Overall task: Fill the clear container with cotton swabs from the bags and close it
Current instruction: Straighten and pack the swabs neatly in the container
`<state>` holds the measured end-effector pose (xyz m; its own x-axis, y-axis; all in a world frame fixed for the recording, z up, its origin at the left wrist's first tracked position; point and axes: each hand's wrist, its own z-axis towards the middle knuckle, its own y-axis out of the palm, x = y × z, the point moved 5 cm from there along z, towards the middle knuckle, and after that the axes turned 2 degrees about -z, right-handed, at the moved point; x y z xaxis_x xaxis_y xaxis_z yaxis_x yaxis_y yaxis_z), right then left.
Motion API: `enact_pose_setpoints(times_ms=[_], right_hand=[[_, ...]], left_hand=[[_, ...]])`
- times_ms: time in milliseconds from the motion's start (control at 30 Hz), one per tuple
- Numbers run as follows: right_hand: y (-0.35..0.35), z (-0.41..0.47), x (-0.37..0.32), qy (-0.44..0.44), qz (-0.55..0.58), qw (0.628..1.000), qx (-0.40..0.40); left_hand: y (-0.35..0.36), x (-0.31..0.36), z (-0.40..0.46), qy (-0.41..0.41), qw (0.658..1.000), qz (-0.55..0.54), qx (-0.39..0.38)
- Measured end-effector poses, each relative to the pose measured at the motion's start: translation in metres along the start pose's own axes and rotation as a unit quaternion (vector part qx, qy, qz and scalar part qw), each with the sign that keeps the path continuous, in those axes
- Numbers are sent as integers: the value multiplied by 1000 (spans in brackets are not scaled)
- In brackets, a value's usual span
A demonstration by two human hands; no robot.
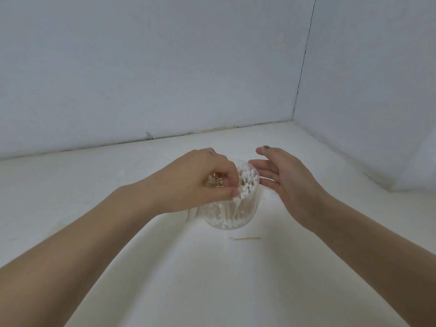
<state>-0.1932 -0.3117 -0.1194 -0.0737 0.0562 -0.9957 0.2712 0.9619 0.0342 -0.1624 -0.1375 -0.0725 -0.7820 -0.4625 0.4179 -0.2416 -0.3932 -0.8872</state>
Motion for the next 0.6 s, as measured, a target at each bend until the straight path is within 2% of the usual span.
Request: enact_pose_setpoints(times_ms=[200, 400, 500, 600], right_hand=[[1, 0, 2, -2, 2, 1000, -7], [0, 1, 3, 1, 7, 1000, -7], [-1, 2, 2, 1, 10, 1000, -4], [2, 2, 0, 1, 11, 1000, -8]], left_hand=[[12, 6, 0, 26, 998, 54, -7], [14, 4, 0, 44, 997, 60, 31], [6, 5, 3, 35, 995, 23, 92], [-7, 2, 11, -18, 984, -55, 171]])
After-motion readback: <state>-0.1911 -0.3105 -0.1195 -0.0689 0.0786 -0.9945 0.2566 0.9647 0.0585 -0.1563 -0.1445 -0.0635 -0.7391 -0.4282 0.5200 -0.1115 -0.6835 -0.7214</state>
